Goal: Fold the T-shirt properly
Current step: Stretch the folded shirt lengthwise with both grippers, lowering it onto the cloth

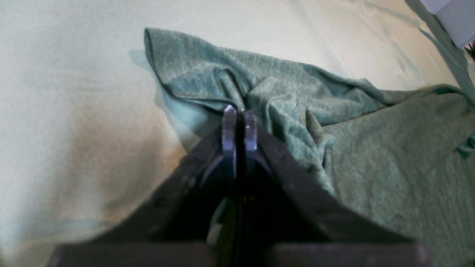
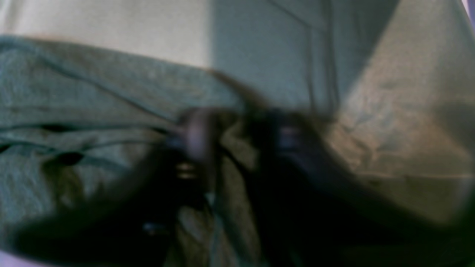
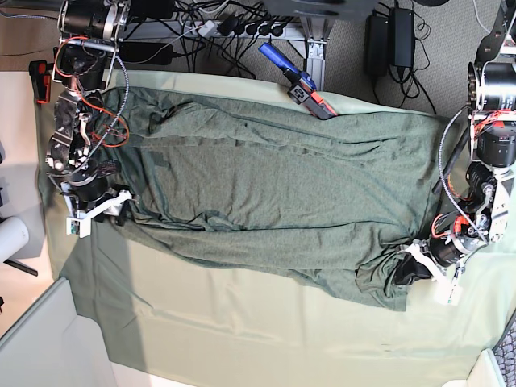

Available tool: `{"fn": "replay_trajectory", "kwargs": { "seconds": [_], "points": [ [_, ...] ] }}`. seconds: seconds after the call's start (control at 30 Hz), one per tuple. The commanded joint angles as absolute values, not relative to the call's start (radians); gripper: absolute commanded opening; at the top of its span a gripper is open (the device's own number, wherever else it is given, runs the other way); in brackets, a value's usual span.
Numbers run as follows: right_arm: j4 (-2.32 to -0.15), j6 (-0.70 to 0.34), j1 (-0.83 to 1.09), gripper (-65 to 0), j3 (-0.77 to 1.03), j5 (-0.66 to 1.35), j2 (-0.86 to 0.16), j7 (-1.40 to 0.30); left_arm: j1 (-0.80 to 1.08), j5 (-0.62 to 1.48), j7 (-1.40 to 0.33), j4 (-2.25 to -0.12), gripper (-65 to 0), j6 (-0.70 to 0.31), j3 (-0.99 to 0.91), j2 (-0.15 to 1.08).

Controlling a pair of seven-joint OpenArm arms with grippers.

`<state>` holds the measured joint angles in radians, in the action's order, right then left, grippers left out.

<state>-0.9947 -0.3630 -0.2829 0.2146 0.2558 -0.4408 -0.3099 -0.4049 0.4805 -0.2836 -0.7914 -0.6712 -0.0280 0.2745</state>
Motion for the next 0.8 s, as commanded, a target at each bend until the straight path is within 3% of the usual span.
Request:
{"fn": "replay_trajectory", "kwargs": {
  "seconds": [0.0, 0.3, 0.6, 0.77],
  "points": [
    [-1.009, -0.366, -0.307, -63.3, 0.221, 0.262, -0.463, -0.284, -0.435, 0.497, -0.258, -0.805, -65.0, -0.698, -0.031, 0.284],
    [-1.017, -0.364, -0.307, -65.0, 0.221, 0.24, -0.473, -0.276, -0.434, 0.49, -0.236, -0.869, -65.0, -0.698, -0.041, 0.316],
    [-1.043, -0.371, -0.278, -65.0, 0.222, 0.254, -0.517, -0.278, -0.274, 0.351, -0.233, -1.25, -65.0, -0.698, 0.012, 0.388],
    [-1.144, -0.371, -0.214, -65.0, 0.223, 0.25, -0.521, -0.277, -0.182, 0.239, -0.146, -1.409, -65.0, -0.698, 0.041, 0.414]
  ]
}}
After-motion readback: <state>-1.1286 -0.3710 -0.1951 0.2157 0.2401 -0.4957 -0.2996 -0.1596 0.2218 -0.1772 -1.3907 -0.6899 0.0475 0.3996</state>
